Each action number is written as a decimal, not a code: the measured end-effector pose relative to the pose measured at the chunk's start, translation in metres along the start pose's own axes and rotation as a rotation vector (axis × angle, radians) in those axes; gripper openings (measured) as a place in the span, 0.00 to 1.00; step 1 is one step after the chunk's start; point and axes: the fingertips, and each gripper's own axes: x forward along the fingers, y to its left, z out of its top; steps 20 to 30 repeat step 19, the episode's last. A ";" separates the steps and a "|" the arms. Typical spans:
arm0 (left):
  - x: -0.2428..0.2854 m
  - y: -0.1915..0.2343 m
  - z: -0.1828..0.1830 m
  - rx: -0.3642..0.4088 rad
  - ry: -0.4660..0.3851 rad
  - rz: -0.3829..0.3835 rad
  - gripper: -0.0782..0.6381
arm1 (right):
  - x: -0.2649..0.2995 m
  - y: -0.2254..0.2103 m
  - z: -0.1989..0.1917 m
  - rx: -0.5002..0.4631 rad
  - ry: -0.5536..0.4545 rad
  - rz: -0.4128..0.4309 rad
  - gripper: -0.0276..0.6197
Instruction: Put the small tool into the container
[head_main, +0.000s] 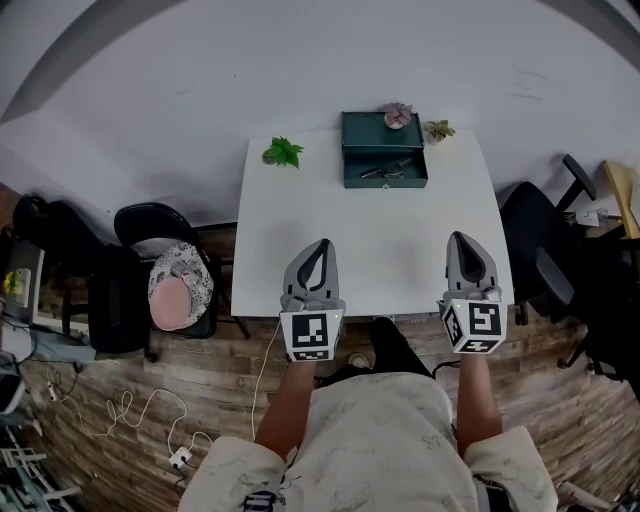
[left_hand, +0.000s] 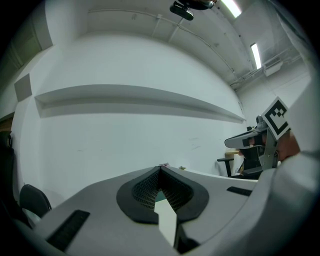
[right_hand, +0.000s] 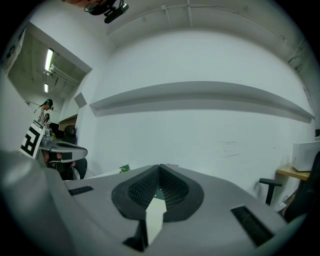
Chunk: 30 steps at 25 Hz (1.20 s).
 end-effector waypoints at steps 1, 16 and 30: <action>0.000 0.000 0.001 0.001 -0.001 0.000 0.12 | 0.001 0.000 0.001 -0.001 -0.001 0.002 0.07; -0.003 0.009 0.002 0.003 0.001 0.000 0.12 | -0.002 0.005 0.004 0.002 -0.015 -0.002 0.07; -0.004 0.009 0.004 0.004 -0.006 -0.001 0.12 | -0.004 0.005 0.004 0.006 -0.017 -0.006 0.07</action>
